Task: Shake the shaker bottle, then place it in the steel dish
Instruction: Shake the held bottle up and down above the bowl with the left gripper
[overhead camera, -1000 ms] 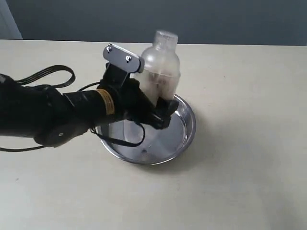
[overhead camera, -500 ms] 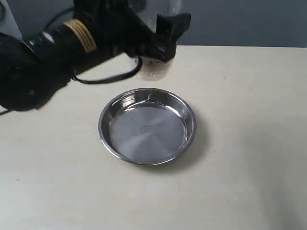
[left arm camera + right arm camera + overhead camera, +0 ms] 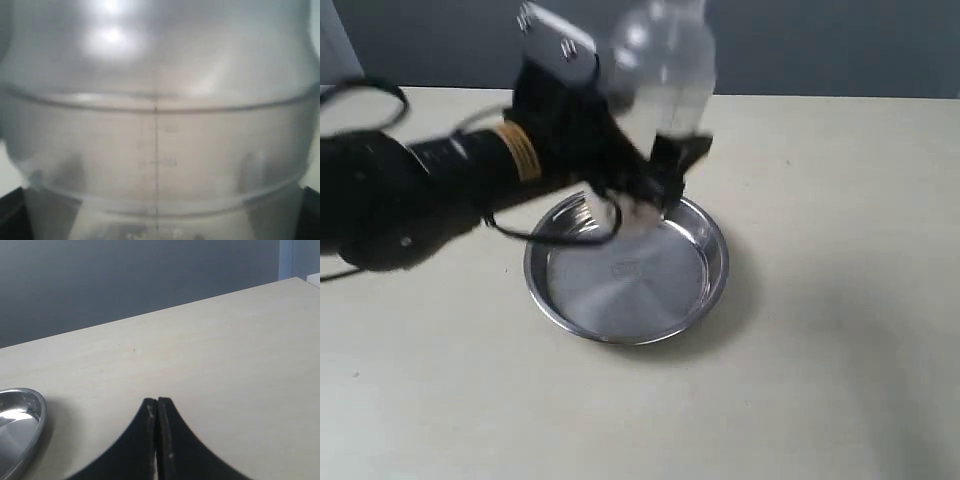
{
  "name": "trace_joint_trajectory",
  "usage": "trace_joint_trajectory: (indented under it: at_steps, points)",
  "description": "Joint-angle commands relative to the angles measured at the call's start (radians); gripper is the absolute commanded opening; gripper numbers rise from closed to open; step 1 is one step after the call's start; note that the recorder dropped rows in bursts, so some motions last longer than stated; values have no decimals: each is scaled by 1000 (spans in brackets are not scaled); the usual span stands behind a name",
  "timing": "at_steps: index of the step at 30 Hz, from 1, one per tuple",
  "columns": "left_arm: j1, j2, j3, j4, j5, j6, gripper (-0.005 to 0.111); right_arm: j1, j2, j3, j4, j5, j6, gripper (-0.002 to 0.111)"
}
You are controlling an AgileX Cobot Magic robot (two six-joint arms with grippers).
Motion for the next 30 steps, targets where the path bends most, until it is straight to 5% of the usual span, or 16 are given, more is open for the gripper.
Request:
trace_joint_trajectory:
  at_steps: [1,3,4,8,12,14,15,18,19,22,25,26,27,28,29,30]
  points:
    - [1,164,49,-168,0,-69,0,4,-5,2,-2,-11,-4,-1]
    - [-1,68,29,53,-203,-226,0,4,-5,2,-2,-11,-4,-1]
    - [2,-37,-23,116,-188,-101,0,4,-5,2,-2,-11,-4,-1]
    - [2,42,-3,-168,102,108,0,4,-5,2,-2,-11,-4,-1]
    - [27,120,108,-357,-163,63,0,4,-5,2,-2,-11,-4,-1]
    - [-29,88,88,115,-202,-60,0,4,-5,2,-2,-11,-4,-1]
    - [-47,78,67,146,-73,-22,0,4,-5,2,-2,-11,-4,-1]
    - [13,125,69,-639,-92,212,0,4,-5,2,-2,-11,-4,-1]
    - [10,130,69,-681,-88,205,0,4,-5,2,-2,-11,-4,-1]
    - [-67,91,69,7,-9,82,0,4,-5,2,-2,-11,-4,-1]
    - [-33,103,69,-751,-155,256,0,4,-5,2,-2,-11,-4,-1]
    - [-30,106,58,-840,-174,238,0,4,-5,2,-2,-11,-4,-1]
    - [-35,96,50,-675,-107,240,0,4,-5,2,-2,-11,-4,-1]
    - [-88,52,37,-18,28,131,0,4,-5,2,-2,-11,-4,-1]
    - [-111,40,37,154,36,67,0,4,-5,2,-2,-11,-4,-1]
    - [-82,49,37,-177,9,168,0,4,-5,2,-2,-11,-4,-1]
